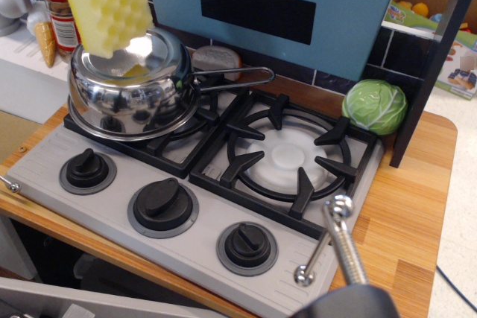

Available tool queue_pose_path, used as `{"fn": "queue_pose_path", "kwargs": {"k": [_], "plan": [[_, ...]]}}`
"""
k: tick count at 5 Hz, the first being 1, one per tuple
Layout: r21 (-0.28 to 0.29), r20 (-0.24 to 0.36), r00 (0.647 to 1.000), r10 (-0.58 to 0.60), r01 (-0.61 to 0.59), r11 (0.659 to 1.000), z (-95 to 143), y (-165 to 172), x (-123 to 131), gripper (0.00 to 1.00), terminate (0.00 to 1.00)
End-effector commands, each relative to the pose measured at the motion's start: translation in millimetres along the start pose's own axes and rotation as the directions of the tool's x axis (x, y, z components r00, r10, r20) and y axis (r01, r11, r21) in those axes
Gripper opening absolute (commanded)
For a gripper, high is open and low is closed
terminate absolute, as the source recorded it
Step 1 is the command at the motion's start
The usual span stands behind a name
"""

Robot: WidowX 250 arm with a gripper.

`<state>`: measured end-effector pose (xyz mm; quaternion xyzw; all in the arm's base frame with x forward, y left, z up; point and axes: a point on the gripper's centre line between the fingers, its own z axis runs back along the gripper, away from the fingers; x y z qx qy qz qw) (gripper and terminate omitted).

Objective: Wipe pot with sponge

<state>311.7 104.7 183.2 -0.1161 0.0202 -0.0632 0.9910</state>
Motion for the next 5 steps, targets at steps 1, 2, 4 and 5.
{"fn": "queue_pose_path", "kwargs": {"k": [1, 2, 4, 5], "plan": [[0.04, 0.112, 0.988, 0.108, -0.113, 0.993, -9, 24, 6, 0.0, 0.0], [0.065, 0.122, 0.98, 0.154, -0.163, 0.984, -23, 33, 9, 0.0, 0.0], [-0.046, 0.124, 0.974, 0.19, -0.185, 0.982, -39, -10, 9, 0.0, 0.0], [-0.035, 0.156, 0.971, 0.183, -0.18, 0.983, -44, -30, 8, 0.0, 1.0]]}}
